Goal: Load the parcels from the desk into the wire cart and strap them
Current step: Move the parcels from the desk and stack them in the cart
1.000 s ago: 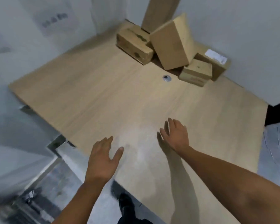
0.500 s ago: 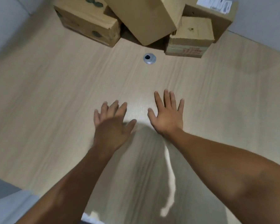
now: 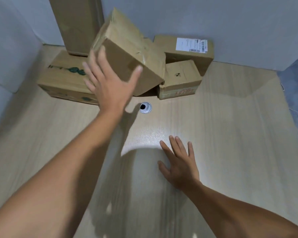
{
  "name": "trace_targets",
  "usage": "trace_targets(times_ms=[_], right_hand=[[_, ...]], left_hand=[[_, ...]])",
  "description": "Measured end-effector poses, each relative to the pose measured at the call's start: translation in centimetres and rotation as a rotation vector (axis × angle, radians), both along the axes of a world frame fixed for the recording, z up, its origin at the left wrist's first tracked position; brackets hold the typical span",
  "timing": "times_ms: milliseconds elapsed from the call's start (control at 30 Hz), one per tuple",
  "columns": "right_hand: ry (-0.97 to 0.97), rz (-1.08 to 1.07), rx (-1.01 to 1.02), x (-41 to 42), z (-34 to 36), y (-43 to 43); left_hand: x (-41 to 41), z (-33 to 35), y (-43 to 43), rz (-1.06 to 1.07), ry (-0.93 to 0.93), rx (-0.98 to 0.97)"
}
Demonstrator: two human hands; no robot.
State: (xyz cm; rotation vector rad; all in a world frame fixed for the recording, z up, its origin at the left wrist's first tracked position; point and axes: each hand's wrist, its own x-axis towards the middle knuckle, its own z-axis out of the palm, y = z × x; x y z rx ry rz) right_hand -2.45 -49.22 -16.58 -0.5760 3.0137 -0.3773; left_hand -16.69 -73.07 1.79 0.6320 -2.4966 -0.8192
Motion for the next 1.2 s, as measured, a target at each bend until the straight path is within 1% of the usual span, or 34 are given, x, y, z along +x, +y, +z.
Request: trace_targets(times_ms=[67,100,167,233,367,500,633,733,867,900,967,1033,1100,1167,1200], right_hand=[[-0.003,-0.004,0.015,0.1,-0.3,0.0],[-0.007,-0.008,0.022,0.1,-0.3,0.0],[-0.018,-0.012,0.039,0.0,-0.3,0.0],[-0.017,-0.01,0.046,0.0,-0.4,0.0],[-0.018,-0.014,0.05,-0.1,-0.4,0.0],[-0.028,-0.006,0.042,-0.3,0.0,-0.2],[0.007,-0.011,-0.016,-0.2,0.3,-0.1],[0.017,-0.048,-0.134,0.0,0.9,0.1],[0.021,-0.168,-0.365,0.6,1.6,0.2],[0.003,-0.195,-0.437,0.7,1.6,0.3],[-0.109,-0.279,-0.631,0.5,1.6,0.7],[-0.234,-0.385,-0.854,0.2,1.6,1.0],[-0.323,-0.495,-1.076,-0.2,2.4,1.5],[-0.333,-0.564,-1.213,-1.5,3.9,1.9],[-0.304,-0.575,-1.241,-2.6,4.7,2.1]], left_hand=[[-3.1,1.7,-1.5,0.078,0.021,0.071],[-4.4,2.3,-2.4,0.096,-0.003,0.112],[-6.2,3.2,-3.9,0.065,-0.067,0.236],[-6.9,3.3,-4.8,0.011,-0.05,0.329],[-6.8,2.5,-5.3,-0.061,0.03,0.386],[-5.6,1.1,-5.9,-0.091,0.042,0.598],[-2.9,-0.5,-4.9,-0.119,0.072,0.618],[0.6,-2.8,-4.0,-0.142,0.102,0.624],[5.4,-6.1,-2.9,-0.033,0.114,0.732],[6.1,-6.7,-2.5,-0.012,0.12,0.775],[7.1,-7.6,-1.5,-0.015,0.146,0.866],[7.9,-8.3,-1.0,-0.024,0.166,0.876],[8.9,-8.9,-0.1,-0.018,0.136,0.911],[9.8,-9.3,0.7,0.027,0.145,0.982],[10.1,-9.6,0.8,0.057,0.147,1.004]])
